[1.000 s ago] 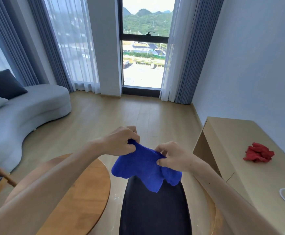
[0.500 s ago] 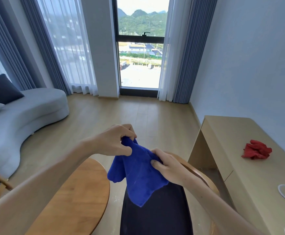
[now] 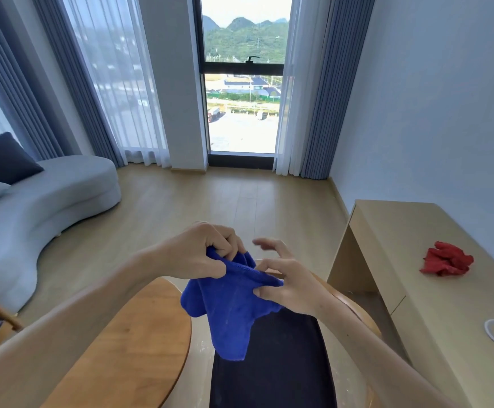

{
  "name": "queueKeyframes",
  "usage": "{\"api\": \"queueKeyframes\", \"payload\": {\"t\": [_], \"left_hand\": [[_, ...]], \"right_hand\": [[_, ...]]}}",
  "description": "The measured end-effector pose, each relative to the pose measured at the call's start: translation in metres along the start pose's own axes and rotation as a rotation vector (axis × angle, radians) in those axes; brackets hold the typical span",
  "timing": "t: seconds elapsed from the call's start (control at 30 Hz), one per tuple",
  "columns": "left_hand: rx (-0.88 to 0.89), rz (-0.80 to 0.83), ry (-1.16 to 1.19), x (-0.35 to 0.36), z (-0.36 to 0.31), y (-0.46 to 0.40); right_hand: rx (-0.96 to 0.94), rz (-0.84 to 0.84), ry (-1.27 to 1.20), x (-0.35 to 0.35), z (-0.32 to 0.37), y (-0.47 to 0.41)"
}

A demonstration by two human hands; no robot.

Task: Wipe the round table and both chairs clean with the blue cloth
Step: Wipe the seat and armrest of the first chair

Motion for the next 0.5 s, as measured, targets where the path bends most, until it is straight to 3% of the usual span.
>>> {"api": "queueKeyframes", "payload": {"t": [0.2, 0.33, 0.5], "left_hand": [[0.083, 0.046, 0.049, 0.004, -0.006, -0.003], [0.032, 0.019, 0.037, 0.000, -0.001, 0.006], [-0.153, -0.072, -0.242, -0.009, 0.016, 0.019]], "right_hand": [[0.007, 0.284, -0.125, -0.005, 0.005, -0.010], [0.016, 0.241, -0.085, -0.010, 0.008, -0.007], [-0.028, 0.178, 0.185, -0.030, 0.022, -0.003]]}}
Point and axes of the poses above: each hand's wrist, its own y-axis away from the middle knuckle, its own x-axis out of the palm, z = x × y, the point moved 4 cm from there along -y, towards the middle knuckle, and after that the axes turned 12 degrees about z, right-handed, at the moved point
